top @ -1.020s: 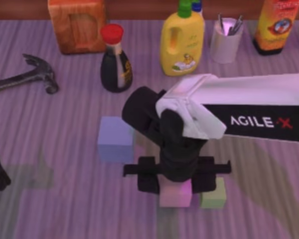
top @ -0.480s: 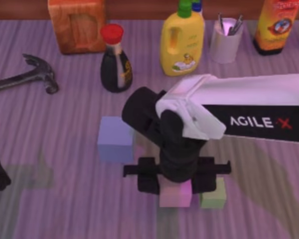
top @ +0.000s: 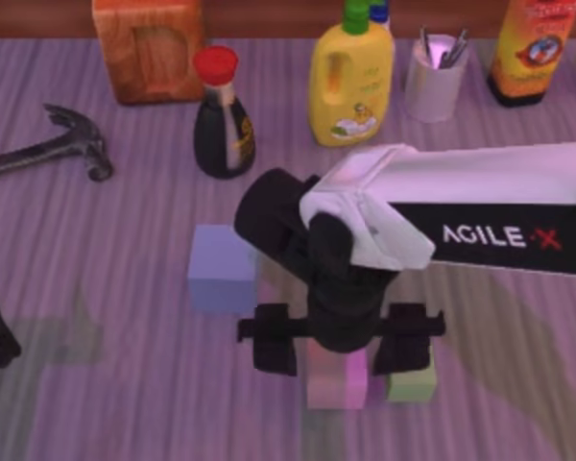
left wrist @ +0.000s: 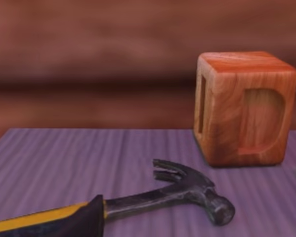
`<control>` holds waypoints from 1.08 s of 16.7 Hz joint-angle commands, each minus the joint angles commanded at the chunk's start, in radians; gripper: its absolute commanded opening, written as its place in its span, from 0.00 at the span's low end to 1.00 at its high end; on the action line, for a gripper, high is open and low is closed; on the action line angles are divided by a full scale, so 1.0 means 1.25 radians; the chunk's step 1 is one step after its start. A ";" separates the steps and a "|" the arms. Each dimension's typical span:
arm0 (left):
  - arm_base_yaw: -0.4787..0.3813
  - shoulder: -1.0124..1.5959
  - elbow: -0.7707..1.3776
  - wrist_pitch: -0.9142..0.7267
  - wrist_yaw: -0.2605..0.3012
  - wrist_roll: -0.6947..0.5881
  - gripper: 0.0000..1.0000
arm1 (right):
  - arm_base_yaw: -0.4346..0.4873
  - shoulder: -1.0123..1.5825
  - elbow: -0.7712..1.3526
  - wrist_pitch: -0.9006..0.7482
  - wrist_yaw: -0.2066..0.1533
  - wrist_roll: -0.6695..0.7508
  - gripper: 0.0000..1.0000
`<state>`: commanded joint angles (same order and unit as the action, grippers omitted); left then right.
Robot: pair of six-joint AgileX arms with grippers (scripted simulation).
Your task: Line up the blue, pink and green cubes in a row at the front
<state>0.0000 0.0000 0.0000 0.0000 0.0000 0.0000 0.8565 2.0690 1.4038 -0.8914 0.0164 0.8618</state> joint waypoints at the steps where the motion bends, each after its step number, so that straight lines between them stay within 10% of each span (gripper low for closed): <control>1: 0.000 0.000 0.000 0.000 0.000 0.000 1.00 | 0.000 0.000 0.000 0.000 0.000 0.000 1.00; 18: 0.000 0.000 0.000 0.000 0.000 0.000 1.00 | 0.008 -0.067 0.134 -0.200 -0.001 0.000 1.00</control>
<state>0.0000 0.0000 0.0000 0.0000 0.0000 0.0000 0.8663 1.9850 1.5709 -1.1416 0.0158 0.8617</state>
